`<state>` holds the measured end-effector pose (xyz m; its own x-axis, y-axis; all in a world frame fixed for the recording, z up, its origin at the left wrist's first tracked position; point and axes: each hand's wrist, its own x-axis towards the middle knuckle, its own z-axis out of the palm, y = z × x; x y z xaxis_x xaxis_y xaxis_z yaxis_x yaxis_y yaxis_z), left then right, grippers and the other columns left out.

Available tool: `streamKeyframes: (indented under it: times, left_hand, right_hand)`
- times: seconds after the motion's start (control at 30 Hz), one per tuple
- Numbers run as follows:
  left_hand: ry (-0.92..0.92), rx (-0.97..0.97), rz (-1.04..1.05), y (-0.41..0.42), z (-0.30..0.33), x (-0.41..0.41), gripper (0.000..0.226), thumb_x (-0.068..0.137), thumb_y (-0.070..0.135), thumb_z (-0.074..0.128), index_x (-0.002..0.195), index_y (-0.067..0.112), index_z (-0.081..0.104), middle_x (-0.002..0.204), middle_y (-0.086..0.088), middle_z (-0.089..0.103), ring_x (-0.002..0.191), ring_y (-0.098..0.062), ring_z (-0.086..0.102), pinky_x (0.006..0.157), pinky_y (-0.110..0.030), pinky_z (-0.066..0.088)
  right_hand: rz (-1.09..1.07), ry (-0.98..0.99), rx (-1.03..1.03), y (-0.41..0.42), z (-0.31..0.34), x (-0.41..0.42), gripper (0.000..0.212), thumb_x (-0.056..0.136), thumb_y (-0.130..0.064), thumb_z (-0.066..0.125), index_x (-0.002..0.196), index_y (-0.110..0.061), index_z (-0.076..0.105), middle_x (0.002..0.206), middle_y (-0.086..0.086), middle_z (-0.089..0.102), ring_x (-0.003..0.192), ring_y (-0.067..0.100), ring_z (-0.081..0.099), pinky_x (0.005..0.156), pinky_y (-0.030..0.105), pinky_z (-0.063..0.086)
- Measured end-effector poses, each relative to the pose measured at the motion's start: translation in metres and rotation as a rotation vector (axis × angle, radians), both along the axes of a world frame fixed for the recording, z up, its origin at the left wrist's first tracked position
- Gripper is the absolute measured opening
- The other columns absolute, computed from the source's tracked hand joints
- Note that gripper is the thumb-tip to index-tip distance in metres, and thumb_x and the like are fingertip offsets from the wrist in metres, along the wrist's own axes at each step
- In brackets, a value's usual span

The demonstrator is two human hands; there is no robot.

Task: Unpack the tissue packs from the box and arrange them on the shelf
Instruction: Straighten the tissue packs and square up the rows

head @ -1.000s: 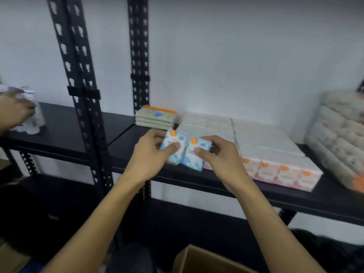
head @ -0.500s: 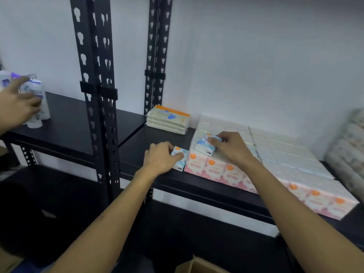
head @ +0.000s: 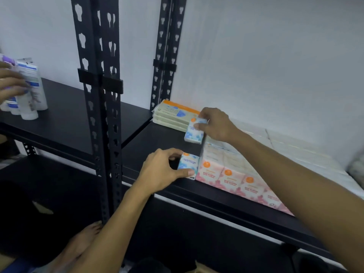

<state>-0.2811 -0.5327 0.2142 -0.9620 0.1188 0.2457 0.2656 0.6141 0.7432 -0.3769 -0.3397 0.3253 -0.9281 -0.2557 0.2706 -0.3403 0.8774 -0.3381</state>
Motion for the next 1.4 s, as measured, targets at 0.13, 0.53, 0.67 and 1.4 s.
streamKeyframes:
  times: [0.13,0.53,0.67,1.4]
  left_hand:
    - [0.029,-0.019,0.03,0.003,-0.003,-0.002,0.075,0.063,0.07,0.082,0.128,0.041,0.059,0.122,0.015,0.065,0.112,0.001,0.058,0.09,-0.029,0.049]
    - [0.006,-0.008,-0.013,0.004,0.002,-0.003,0.079,0.068,0.065,0.082,0.136,0.038,0.052,0.13,0.021,0.064,0.119,0.002,0.054,0.104,-0.039,0.045]
    - [-0.014,-0.044,-0.045,0.003,0.002,-0.003,0.085,0.064,0.066,0.084,0.138,0.04,0.051,0.131,0.021,0.063,0.122,0.0,0.053,0.108,-0.044,0.043]
    - [-0.043,-0.013,-0.024,0.005,0.017,0.013,0.076,0.082,0.073,0.059,0.145,0.032,0.047,0.141,0.015,0.059,0.132,-0.009,0.051,0.116,-0.043,0.034]
  right_hand:
    - [0.088,-0.098,0.427,-0.011,-0.006,-0.017,0.027,0.09,-0.041,0.07,0.095,-0.02,0.054,0.102,0.0,0.059,0.106,0.024,0.05,0.088,0.038,0.028]
    - [0.15,-0.327,0.641,-0.02,-0.004,-0.031,0.035,0.088,-0.045,0.072,0.114,-0.023,0.065,0.107,-0.008,0.063,0.104,0.019,0.054,0.097,0.046,0.03]
    - [0.179,-0.417,0.704,-0.029,0.002,-0.034,0.041,0.085,-0.043,0.076,0.117,-0.018,0.067,0.113,-0.005,0.066,0.103,0.018,0.06,0.09,0.038,0.047]
    - [0.004,-0.129,0.364,0.01,0.01,0.035,0.039,0.099,-0.047,0.053,0.129,-0.023,0.058,0.127,0.001,0.057,0.124,0.026,0.049,0.1,0.044,0.027]
